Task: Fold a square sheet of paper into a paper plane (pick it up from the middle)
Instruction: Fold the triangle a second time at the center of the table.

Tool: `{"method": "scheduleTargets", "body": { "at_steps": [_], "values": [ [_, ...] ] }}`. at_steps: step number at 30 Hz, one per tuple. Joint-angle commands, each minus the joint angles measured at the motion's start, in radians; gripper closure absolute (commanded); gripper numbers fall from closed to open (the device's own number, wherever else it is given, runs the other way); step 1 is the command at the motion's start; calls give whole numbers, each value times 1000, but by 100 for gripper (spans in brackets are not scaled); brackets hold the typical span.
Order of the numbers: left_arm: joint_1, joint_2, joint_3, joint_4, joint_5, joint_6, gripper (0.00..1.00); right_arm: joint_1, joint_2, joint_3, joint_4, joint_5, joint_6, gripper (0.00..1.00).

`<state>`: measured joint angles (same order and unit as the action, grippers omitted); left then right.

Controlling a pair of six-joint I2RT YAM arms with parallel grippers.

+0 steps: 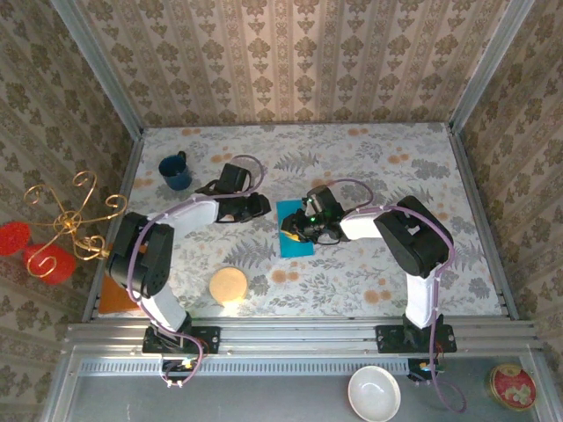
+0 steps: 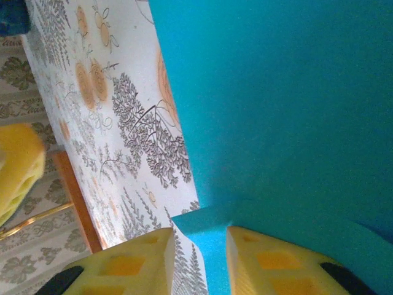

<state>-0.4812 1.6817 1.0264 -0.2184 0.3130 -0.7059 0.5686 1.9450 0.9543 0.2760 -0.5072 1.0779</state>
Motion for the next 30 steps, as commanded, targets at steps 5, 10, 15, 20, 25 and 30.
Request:
{"method": "scheduleTargets", "body": {
  "at_steps": [5,10,15,20,25,30],
  "values": [
    [-45,-21,-26,-18,31,34,77,4,13,0,-119,45,-16,81],
    [-77,12,-35,18,103,22,86,4,21,7,-148,52,-21,93],
    [-98,56,-30,34,150,10,94,4,31,8,-146,51,-13,100],
    [-118,99,-4,26,179,15,100,3,36,9,-146,52,-9,100],
    [-122,129,10,5,161,14,100,4,39,5,-136,49,-3,100],
    [-121,152,21,-16,129,13,100,4,40,3,-130,47,0,100]
  ]
}}
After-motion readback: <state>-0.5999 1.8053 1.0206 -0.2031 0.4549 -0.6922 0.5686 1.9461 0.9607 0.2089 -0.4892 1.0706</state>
